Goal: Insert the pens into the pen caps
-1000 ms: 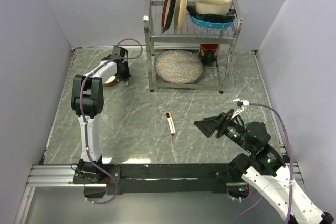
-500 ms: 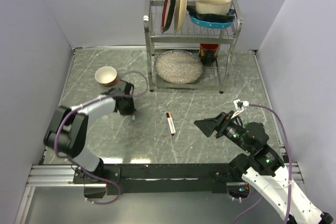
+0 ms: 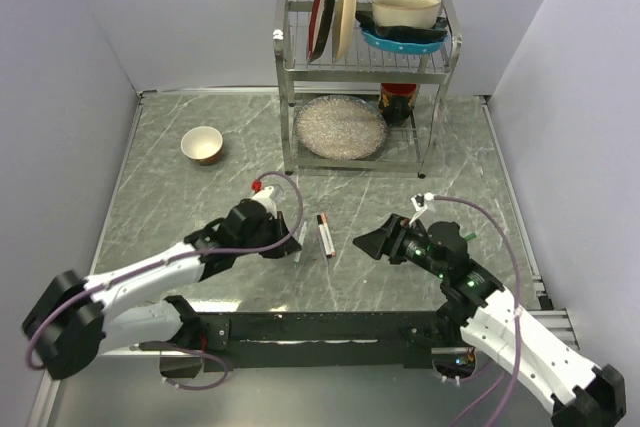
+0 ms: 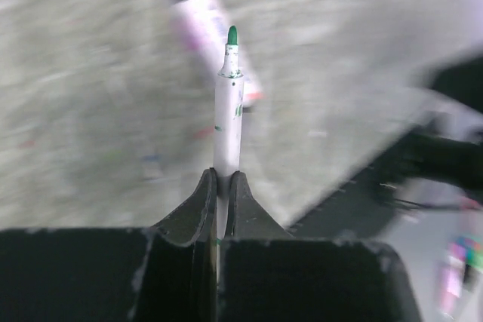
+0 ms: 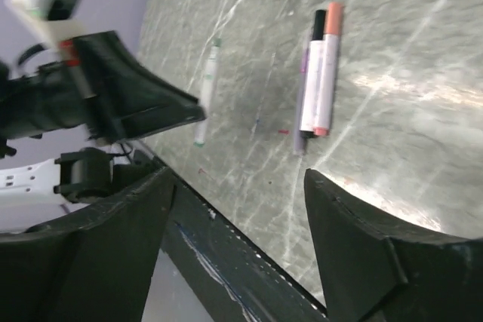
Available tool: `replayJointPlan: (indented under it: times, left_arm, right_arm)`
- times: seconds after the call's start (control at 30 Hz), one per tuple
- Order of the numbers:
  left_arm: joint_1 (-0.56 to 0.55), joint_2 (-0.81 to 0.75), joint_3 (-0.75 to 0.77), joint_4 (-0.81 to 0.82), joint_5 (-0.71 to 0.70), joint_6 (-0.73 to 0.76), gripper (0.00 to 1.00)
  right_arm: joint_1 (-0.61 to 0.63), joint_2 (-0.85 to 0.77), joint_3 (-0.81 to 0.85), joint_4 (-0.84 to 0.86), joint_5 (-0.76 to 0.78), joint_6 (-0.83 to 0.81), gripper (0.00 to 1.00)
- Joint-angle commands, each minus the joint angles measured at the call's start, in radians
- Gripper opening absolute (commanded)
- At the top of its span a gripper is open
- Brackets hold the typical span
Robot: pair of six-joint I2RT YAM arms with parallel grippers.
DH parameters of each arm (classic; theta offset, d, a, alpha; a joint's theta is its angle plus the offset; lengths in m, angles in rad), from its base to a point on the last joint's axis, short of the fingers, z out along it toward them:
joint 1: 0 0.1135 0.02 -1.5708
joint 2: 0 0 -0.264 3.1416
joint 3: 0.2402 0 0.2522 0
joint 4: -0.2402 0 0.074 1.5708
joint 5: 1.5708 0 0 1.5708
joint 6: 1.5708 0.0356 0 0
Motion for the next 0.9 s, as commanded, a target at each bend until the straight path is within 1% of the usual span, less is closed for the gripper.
replayJointPlan:
  times: [0.0, 0.1, 0.2, 0.23, 0.37, 0.53, 0.63, 0.73, 0.77, 0.83, 0.87]
  left_arm:
    - [-0.012, -0.112, -0.079, 0.250, 0.169, -0.078, 0.01]
    - [-0.017, -0.153, -0.093, 0.261, 0.209, -0.084, 0.01]
    - [-0.020, -0.189, -0.099, 0.260, 0.226, -0.086, 0.01]
    - [-0.023, -0.210, -0.102, 0.271, 0.234, -0.089, 0.01]
    - [-0.025, -0.246, -0.115, 0.305, 0.255, -0.095, 0.01]
    - [-0.029, -0.250, -0.130, 0.357, 0.309, -0.101, 0.01]
    - [-0.031, -0.250, -0.133, 0.357, 0.312, -0.092, 0.01]
    - [-0.031, -0.252, -0.130, 0.357, 0.319, -0.087, 0.01]
    - [-0.031, -0.255, -0.129, 0.351, 0.323, -0.083, 0.01]
    - [-0.031, -0.264, -0.125, 0.339, 0.321, -0.076, 0.01]
    - [-0.031, -0.270, -0.125, 0.336, 0.315, -0.073, 0.01]
  right_arm:
    - [0.016, 0.103, -0.003, 0.297, -0.093, 0.042, 0.75]
    - [0.047, 0.173, 0.015, 0.364, -0.081, 0.048, 0.75]
    - [0.103, 0.248, 0.053, 0.396, -0.055, 0.042, 0.75]
    - [0.138, 0.290, 0.076, 0.398, -0.041, 0.039, 0.75]
    - [0.214, 0.390, 0.138, 0.410, 0.018, 0.019, 0.75]
    - [0.264, 0.475, 0.198, 0.462, 0.054, 0.030, 0.74]
    - [0.280, 0.511, 0.224, 0.476, 0.067, 0.032, 0.71]
    - [0.286, 0.538, 0.241, 0.478, 0.079, 0.032, 0.58]
    - [0.286, 0.542, 0.244, 0.473, 0.081, 0.030, 0.44]
    - [0.286, 0.543, 0.241, 0.484, 0.082, 0.025, 0.29]
    - [0.286, 0.545, 0.239, 0.499, 0.079, 0.025, 0.16]
